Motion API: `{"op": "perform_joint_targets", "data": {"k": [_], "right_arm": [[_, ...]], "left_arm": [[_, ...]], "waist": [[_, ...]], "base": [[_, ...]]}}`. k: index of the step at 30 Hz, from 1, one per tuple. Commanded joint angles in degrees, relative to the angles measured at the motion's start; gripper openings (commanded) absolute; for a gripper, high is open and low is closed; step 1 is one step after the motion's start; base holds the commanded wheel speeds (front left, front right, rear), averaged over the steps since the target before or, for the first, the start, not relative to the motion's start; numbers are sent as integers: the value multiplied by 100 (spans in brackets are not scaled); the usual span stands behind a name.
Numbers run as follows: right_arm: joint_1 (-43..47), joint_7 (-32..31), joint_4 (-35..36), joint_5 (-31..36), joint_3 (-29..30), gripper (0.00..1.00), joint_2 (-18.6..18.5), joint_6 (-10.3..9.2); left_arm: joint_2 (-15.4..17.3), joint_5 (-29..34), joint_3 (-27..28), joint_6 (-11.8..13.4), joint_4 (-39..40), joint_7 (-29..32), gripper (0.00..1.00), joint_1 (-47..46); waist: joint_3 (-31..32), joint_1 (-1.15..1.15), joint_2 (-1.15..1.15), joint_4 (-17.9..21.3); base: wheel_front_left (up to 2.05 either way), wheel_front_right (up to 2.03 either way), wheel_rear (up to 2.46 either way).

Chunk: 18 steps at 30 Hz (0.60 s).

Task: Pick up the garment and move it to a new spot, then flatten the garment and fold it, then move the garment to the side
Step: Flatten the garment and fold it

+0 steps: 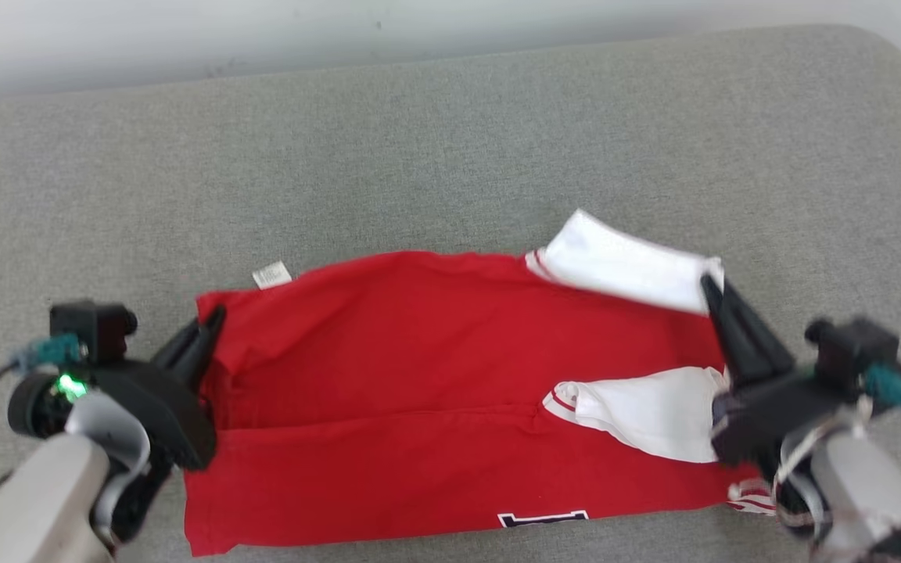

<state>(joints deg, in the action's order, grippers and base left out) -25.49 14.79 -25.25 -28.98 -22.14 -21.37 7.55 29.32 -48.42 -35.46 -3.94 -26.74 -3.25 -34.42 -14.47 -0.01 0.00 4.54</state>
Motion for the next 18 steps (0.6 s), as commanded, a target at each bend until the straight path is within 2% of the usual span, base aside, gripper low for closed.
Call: {"op": "perform_joint_targets", "data": {"k": [1, 11, 18], "right_arm": [[196, 10, 134, 53, 90, 0, 31, -13], [2078, -469, 1957, 583, 1363, 0, 523, -13], [2863, -810, 2572, 834, 1777, 0, 787, -13]], "left_arm": [[27, 42, 10, 46, 58, -68, 0, 118], [33, 199, -10, 390, 324, -624, 0, 689], [-7, 188, 17, 450, 432, -872, 0, 976]], "waist": [[31, 1, 0, -13], [212, 1, 0, -164], [280, 1, 0, -221]], "base": [[0, 0, 0], [0, 0, 0], [0, 0, 0]]}}
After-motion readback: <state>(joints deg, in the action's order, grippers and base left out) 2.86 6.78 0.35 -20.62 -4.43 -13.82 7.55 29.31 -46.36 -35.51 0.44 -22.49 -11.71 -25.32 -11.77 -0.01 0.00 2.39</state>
